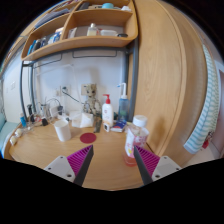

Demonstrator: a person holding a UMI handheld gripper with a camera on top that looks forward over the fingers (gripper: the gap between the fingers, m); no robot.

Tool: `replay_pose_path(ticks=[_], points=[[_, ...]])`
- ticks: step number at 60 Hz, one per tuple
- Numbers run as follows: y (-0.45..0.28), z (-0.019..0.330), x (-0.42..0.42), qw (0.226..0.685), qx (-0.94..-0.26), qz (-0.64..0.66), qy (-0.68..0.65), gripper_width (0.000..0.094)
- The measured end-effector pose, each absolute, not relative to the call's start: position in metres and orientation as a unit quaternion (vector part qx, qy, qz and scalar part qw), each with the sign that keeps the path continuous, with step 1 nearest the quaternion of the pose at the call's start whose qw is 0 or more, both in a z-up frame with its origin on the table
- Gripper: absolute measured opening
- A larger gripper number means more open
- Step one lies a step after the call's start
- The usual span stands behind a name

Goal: Pour water

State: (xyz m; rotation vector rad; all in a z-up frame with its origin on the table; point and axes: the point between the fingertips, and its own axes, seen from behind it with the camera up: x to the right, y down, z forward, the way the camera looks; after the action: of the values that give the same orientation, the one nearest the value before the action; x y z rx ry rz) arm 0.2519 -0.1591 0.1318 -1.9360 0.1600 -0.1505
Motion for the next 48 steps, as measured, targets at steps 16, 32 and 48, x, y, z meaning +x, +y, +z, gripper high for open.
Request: replay_pose_path(ticks=[16, 32, 48], points=[[-0.125, 0.088, 0.324, 0.571, -0.815, -0.058, 0.074, 0.0839], [-0.066, 0.091, 0.338, 0.621, -0.781, -0.036, 0.052, 0.0616], [-0.052, 0.095, 0.342, 0.641, -0.764, -0.055, 0.046, 0.0385]])
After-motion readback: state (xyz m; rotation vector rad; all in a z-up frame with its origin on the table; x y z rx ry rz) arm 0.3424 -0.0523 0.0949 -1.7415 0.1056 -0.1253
